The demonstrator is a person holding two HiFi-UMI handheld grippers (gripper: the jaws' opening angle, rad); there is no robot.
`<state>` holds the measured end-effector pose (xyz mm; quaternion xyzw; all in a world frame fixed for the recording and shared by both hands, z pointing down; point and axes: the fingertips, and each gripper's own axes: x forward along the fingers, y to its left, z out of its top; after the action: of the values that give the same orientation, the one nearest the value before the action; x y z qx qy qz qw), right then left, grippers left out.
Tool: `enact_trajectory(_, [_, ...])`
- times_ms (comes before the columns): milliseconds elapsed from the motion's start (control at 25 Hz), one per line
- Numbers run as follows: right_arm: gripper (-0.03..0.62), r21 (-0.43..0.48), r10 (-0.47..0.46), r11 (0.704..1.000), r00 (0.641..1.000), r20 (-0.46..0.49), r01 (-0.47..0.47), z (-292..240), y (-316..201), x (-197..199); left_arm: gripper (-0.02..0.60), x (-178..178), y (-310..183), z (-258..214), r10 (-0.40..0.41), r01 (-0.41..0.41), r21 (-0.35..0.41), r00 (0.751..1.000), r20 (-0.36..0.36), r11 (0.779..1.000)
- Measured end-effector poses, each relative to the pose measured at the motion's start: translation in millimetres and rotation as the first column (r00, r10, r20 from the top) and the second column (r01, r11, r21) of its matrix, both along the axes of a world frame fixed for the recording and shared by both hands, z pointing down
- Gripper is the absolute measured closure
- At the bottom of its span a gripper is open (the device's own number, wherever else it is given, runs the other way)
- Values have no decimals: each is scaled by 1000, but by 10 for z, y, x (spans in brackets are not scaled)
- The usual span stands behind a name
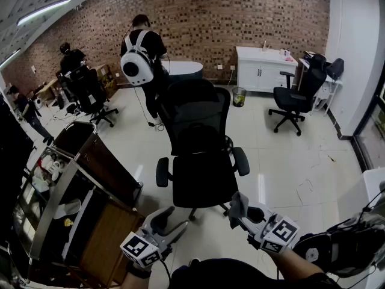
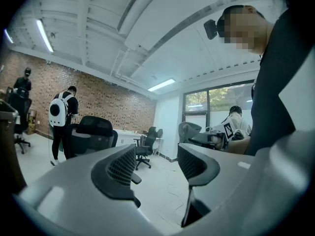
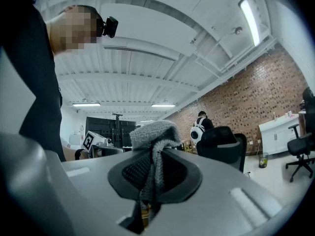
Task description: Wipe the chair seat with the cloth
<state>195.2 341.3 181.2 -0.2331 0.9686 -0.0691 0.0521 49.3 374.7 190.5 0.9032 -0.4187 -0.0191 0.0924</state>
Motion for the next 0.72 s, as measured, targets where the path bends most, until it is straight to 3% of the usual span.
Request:
enact_trajectory(440, [563,8,-51,999,999,-17,51,82,-291,-182,291,-158,-211,171,-47,47,-5,999,-7,999])
enact_trajectory(720, [563,-5,-57,998,998,-30,57,227,-798,-502,291,-425,-740,373,-48,48,-32,999,-20,998])
